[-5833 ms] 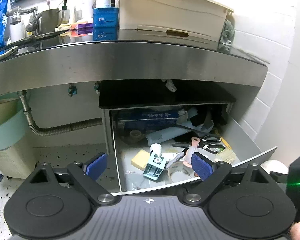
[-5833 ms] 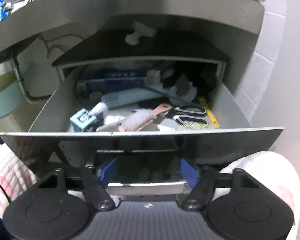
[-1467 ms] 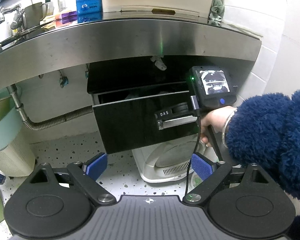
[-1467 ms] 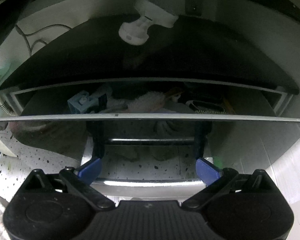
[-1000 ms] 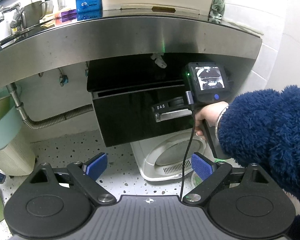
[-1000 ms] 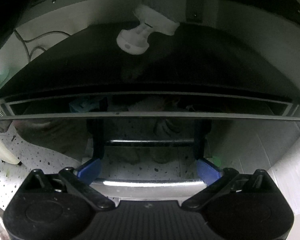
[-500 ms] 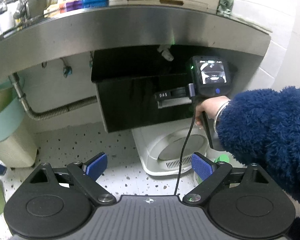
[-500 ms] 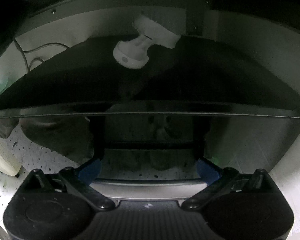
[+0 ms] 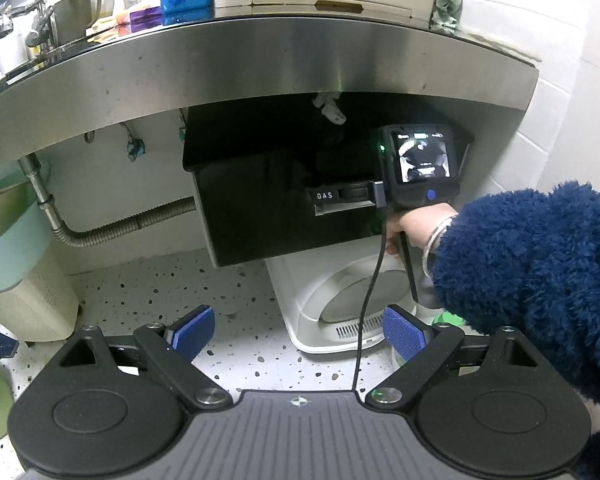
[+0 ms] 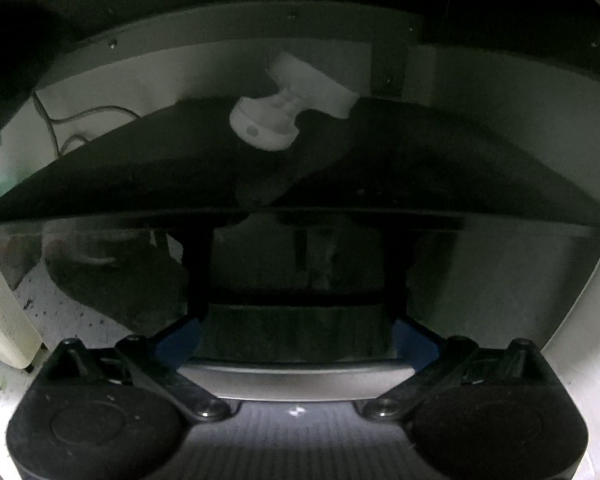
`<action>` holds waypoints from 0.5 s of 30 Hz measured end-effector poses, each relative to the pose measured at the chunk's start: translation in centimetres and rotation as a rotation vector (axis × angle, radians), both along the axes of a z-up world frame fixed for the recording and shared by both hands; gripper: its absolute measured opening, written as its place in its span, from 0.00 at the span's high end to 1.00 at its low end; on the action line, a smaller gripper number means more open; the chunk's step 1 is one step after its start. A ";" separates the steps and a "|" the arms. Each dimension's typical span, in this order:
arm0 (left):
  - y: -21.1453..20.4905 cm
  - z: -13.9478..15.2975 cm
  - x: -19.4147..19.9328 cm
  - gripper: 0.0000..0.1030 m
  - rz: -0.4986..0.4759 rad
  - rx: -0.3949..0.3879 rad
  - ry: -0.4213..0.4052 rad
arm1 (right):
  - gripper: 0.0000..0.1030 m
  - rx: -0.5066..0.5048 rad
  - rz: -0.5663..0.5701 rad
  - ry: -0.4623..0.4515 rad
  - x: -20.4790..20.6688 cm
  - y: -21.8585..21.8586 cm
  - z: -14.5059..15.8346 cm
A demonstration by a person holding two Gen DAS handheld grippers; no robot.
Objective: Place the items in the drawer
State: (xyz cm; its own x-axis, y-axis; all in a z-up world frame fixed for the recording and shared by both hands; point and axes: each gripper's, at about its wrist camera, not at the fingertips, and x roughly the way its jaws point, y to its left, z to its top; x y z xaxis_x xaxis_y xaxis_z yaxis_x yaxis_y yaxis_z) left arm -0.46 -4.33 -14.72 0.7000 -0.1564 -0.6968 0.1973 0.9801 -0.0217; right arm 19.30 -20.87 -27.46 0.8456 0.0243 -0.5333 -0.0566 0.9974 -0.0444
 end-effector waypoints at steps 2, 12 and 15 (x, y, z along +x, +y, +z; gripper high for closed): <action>0.0 0.0 0.0 0.11 -0.003 -0.002 -0.001 | 0.00 0.001 0.000 -0.012 0.0 -0.1 -0.1; 0.5 -0.3 0.2 0.11 0.004 -0.025 0.004 | 0.00 -0.006 -0.005 0.007 0.1 0.2 0.9; 0.6 -0.3 0.2 0.11 0.003 -0.036 -0.001 | 0.00 -0.018 0.010 0.003 -0.5 0.2 1.4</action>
State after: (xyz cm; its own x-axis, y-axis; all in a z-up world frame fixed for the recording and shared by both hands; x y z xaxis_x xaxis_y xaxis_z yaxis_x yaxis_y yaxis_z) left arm -0.26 -3.70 -15.00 0.7011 -0.1789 -0.6902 0.1944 0.9793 -0.0564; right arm 18.78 -20.72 -26.05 0.8439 0.0234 -0.5361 -0.0671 0.9958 -0.0622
